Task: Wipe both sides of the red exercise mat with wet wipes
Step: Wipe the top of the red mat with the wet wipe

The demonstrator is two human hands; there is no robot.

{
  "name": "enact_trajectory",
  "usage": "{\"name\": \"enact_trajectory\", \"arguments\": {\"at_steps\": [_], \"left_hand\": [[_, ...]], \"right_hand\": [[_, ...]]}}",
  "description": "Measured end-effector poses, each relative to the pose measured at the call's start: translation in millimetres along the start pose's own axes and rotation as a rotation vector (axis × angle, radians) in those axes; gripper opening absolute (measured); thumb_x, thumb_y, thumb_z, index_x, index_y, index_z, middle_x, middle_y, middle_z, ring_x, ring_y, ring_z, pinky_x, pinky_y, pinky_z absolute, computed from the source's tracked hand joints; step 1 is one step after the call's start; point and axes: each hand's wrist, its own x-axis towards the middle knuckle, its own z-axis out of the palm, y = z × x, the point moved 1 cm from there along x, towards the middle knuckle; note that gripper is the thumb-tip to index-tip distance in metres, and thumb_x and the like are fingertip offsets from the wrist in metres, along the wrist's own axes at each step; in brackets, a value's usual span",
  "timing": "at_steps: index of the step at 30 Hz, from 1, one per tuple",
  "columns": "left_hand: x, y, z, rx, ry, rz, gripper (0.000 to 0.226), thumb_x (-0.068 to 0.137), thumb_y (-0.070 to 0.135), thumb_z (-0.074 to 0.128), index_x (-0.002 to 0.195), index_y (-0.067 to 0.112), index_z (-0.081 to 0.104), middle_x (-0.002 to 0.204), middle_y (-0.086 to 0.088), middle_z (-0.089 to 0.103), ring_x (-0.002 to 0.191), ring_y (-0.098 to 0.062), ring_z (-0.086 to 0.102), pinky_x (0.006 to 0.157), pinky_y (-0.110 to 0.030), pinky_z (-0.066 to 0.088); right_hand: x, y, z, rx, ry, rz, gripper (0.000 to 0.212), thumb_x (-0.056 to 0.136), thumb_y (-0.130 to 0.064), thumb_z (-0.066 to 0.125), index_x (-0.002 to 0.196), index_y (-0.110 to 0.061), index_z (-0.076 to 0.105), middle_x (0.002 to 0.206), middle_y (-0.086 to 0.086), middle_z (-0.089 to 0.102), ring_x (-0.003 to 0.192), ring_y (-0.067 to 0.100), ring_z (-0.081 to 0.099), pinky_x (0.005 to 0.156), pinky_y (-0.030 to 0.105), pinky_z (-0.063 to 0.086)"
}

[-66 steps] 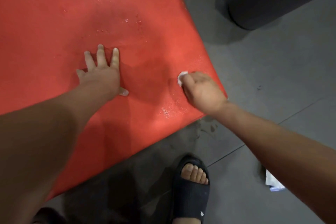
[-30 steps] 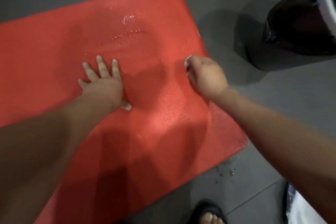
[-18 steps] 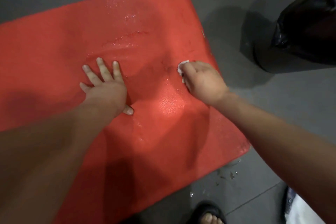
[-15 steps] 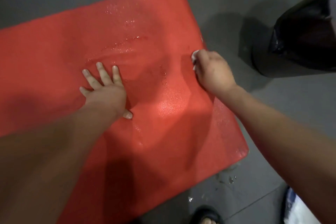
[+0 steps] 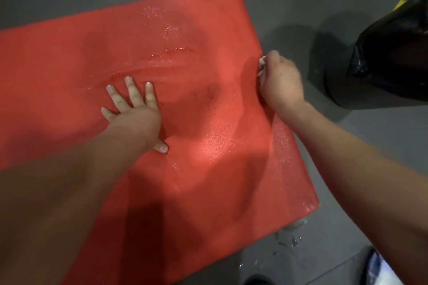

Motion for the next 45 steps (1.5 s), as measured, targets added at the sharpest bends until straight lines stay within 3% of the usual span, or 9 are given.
{"name": "enact_trajectory", "arguments": {"at_steps": [7, 13, 19, 25, 32, 37, 39, 43, 45], "left_hand": [[-5, 1, -1, 0.003, -0.005, 0.018, 0.160, 0.062, 0.050, 0.092, 0.141, 0.021, -0.045, 0.144, -0.020, -0.056, 0.138, -0.057, -0.035, 0.117, -0.072, 0.005], [-8, 3, -2, 0.012, 0.009, -0.002, 0.161, 0.062, 0.052, 0.091, 0.143, 0.022, -0.044, 0.145, -0.018, -0.055, 0.140, -0.056, -0.034, 0.118, -0.071, 0.005], [-10, 1, -2, 0.020, 0.018, 0.004, 0.160, 0.063, 0.053, 0.091, 0.144, 0.023, -0.044, 0.146, -0.017, -0.055, 0.141, -0.055, -0.033, 0.118, -0.071, 0.006], [-10, 2, -4, 0.020, 0.016, 0.009, 0.160, 0.062, 0.055, 0.090, 0.143, 0.021, -0.044, 0.146, -0.019, -0.054, 0.141, -0.056, -0.031, 0.117, -0.071, 0.007], [-9, -2, -2, 0.004, 0.014, 0.016, 0.160, 0.061, 0.053, 0.091, 0.142, 0.022, -0.044, 0.145, -0.019, -0.055, 0.141, -0.056, -0.032, 0.117, -0.072, 0.007], [-11, -1, -3, -0.002, 0.028, 0.031, 0.160, 0.062, 0.052, 0.091, 0.143, 0.022, -0.044, 0.147, -0.018, -0.054, 0.141, -0.056, -0.032, 0.117, -0.072, 0.007], [-11, -2, -3, -0.008, 0.024, 0.031, 0.160, 0.062, 0.052, 0.091, 0.143, 0.022, -0.044, 0.147, -0.018, -0.054, 0.141, -0.056, -0.033, 0.117, -0.072, 0.007], [-9, -2, -1, 0.002, 0.029, 0.039, 0.160, 0.062, 0.052, 0.091, 0.143, 0.021, -0.043, 0.147, -0.019, -0.053, 0.140, -0.056, -0.033, 0.117, -0.072, 0.007], [-10, -1, -1, -0.005, 0.027, 0.032, 0.161, 0.061, 0.052, 0.092, 0.143, 0.022, -0.044, 0.146, -0.018, -0.055, 0.140, -0.055, -0.033, 0.117, -0.072, 0.006]], "right_hand": [[-58, -59, 12, 0.081, -0.264, -0.584, 0.021, 0.085, -0.017, 0.053, 0.104, -0.013, 0.061, 0.093, 0.009, 0.065, 0.084, 0.034, 0.059, 0.068, 0.040, 0.047], [1, -29, 5, -0.032, 0.014, -0.013, 0.019, 0.095, -0.020, 0.044, 0.102, -0.008, 0.057, 0.094, 0.017, 0.066, 0.086, 0.040, 0.060, 0.070, 0.044, 0.044], [-48, -71, 10, 0.072, -0.278, -0.651, 0.022, 0.088, -0.023, 0.047, 0.104, -0.017, 0.060, 0.098, 0.005, 0.067, 0.086, 0.032, 0.061, 0.075, 0.039, 0.047], [-10, -6, -3, -0.044, -0.030, 0.013, 0.018, 0.092, -0.018, 0.045, 0.103, -0.008, 0.054, 0.095, 0.018, 0.066, 0.086, 0.041, 0.061, 0.074, 0.046, 0.048], [-79, -36, 8, 0.055, -0.169, -0.454, 0.020, 0.085, -0.006, 0.055, 0.104, -0.006, 0.060, 0.082, 0.010, 0.065, 0.073, 0.035, 0.059, 0.067, 0.041, 0.044], [-31, -23, 5, 0.039, 0.023, -0.088, 0.012, 0.086, -0.012, 0.051, 0.094, -0.006, 0.058, 0.085, 0.017, 0.067, 0.076, 0.041, 0.062, 0.069, 0.044, 0.047], [-43, -52, 13, 0.074, 0.015, -0.190, 0.012, 0.089, -0.011, 0.050, 0.093, -0.006, 0.059, 0.082, 0.018, 0.066, 0.074, 0.040, 0.062, 0.067, 0.043, 0.047], [-82, -82, 19, 0.140, -0.329, -0.732, 0.024, 0.088, -0.014, 0.044, 0.105, -0.010, 0.060, 0.094, 0.009, 0.065, 0.082, 0.034, 0.060, 0.074, 0.043, 0.048], [-64, -68, 15, 0.107, -0.316, -0.737, 0.028, 0.086, -0.022, 0.043, 0.105, -0.012, 0.060, 0.092, 0.006, 0.066, 0.084, 0.032, 0.060, 0.076, 0.041, 0.046]]}}
